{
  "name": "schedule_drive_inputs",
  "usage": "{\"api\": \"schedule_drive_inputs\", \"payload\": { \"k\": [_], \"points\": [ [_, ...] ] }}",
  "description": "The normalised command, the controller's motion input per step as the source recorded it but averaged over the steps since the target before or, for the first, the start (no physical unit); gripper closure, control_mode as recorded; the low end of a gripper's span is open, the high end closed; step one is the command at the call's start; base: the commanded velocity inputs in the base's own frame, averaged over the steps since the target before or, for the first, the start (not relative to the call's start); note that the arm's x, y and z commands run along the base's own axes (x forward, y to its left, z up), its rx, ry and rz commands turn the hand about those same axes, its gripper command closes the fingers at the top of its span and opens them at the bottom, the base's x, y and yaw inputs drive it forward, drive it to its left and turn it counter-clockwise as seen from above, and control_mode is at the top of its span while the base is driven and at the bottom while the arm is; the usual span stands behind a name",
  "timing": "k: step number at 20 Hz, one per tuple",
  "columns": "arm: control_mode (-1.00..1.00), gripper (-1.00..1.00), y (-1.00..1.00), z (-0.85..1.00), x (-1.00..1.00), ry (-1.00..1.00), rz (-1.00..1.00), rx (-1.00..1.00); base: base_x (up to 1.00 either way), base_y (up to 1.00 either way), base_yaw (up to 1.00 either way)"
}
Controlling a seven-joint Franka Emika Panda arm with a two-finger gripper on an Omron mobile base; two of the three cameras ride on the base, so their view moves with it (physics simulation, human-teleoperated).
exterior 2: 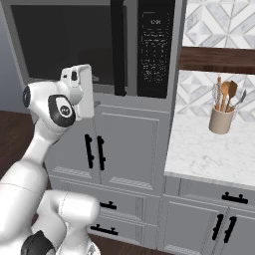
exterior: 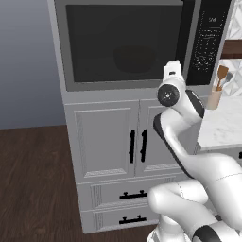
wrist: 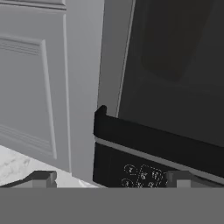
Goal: Pick the corn from the sink and place it in the bowl. Then pick the bowl and place it in the microwave. Then close the microwave door and press the start button.
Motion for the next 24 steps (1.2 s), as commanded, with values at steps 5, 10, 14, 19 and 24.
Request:
{"api": "schedule_drive_inputs", "payload": {
  "k": [5,10,14,19,24],
  "points": [
    [-1.00,-1.00,-0.54,0.36,-0.72,0.00,0.15,0.37,0.00,0.00,0.00],
    [-1.00,-1.00,-1.00,0.11,-0.12,-0.04,0.29,0.19,0.00,0.00,0.00],
    [-1.00,-1.00,-0.86,0.00,0.08,-0.11,0.29,0.09,0.00,0.00,0.00],
    [-1.00,-1.00,-0.21,0.00,0.43,-0.23,0.20,0.05,0.00,0.00,0.00],
    [-1.00,-1.00,-0.13,0.04,0.28,-0.18,0.04,0.00,0.00,0.00,0.00]
  ]
}}
